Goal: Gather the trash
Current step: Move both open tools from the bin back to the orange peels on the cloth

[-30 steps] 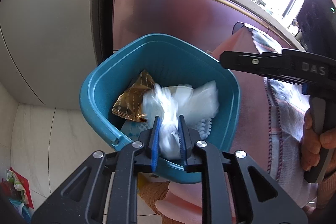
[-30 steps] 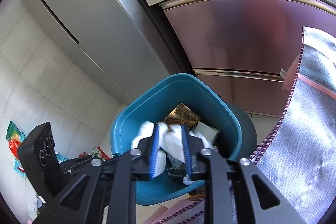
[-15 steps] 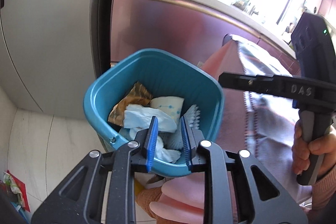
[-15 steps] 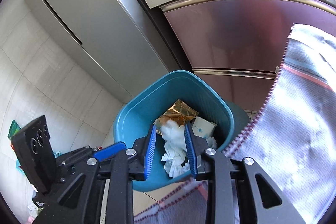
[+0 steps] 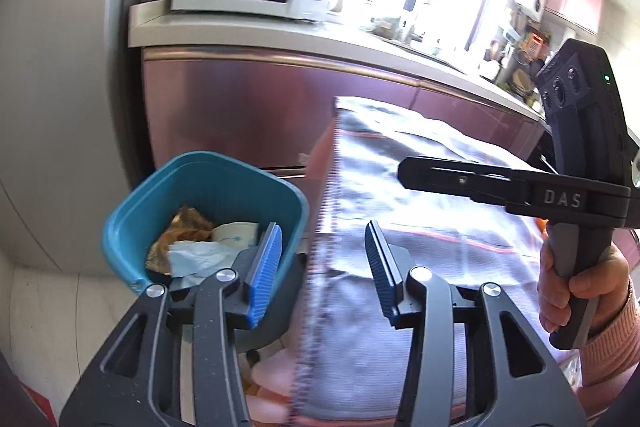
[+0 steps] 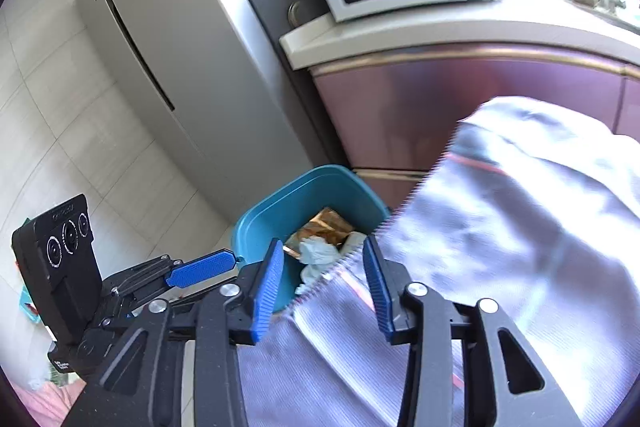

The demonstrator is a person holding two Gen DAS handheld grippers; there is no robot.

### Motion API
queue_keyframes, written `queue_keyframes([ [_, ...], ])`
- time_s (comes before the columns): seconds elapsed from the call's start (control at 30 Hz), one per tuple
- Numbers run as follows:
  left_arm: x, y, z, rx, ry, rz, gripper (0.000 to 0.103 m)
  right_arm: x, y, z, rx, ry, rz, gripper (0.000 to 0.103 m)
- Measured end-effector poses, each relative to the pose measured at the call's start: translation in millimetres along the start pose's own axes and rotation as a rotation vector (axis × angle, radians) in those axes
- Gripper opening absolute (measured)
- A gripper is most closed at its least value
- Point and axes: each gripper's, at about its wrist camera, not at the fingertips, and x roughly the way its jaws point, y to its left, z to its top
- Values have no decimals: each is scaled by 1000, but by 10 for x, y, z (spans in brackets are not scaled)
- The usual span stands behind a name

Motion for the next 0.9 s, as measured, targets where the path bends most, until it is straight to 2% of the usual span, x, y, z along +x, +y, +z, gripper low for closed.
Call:
queue_keyframes([
  [0.1,-21,-237,1,27,-5,-18,49,-259,-94,-123,-1,-31,-45,44],
  [0.17,-16,-391,-12,47,-3,-32,52,-416,-163,-199,7,-52,-75,52],
  [0.27,-4,-615,-44,79,5,-49,58,-665,-309,-326,24,-76,-118,56],
  [0.43,35,-1031,-84,140,20,-92,65,-1043,-625,-502,77,-115,-194,59],
  [0.67,227,-1633,-202,226,77,-200,67,-1509,-1138,-771,172,-148,-313,59],
  [0.9,500,-2234,-315,303,154,-308,65,-1788,-1608,-965,252,-174,-417,59],
])
